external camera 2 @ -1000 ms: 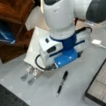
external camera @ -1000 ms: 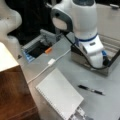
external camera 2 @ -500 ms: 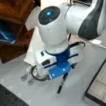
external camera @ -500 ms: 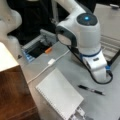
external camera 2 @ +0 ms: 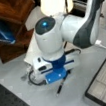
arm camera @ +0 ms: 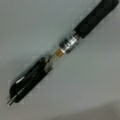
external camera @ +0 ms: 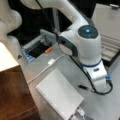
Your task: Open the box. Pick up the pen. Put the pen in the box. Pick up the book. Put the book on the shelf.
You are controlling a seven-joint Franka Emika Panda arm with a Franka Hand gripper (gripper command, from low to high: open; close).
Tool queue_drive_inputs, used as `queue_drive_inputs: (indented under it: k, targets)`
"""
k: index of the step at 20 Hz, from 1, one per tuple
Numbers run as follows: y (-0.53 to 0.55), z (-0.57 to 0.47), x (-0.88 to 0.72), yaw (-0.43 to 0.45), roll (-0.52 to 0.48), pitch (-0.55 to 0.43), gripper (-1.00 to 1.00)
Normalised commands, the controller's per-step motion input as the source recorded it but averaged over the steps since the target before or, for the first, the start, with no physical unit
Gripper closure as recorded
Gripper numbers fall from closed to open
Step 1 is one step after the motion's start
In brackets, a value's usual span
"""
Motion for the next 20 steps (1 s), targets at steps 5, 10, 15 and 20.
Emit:
queue_drive_inputs:
  k: [5,10,15,20]
  targets:
    - [0.02,-0.1,0.11,-0.06,-0.098,0.03,-1.0]
    - [0.09,-0.12,0.08,-0.025,-0.126,-0.003,-1.0]
    - [0.14,-0.19,0.05,-0.005,-0.128,-0.037,-1.0]
    - [0.11,-0.15,0.01,0.011,-0.144,-0.08,-1.0]
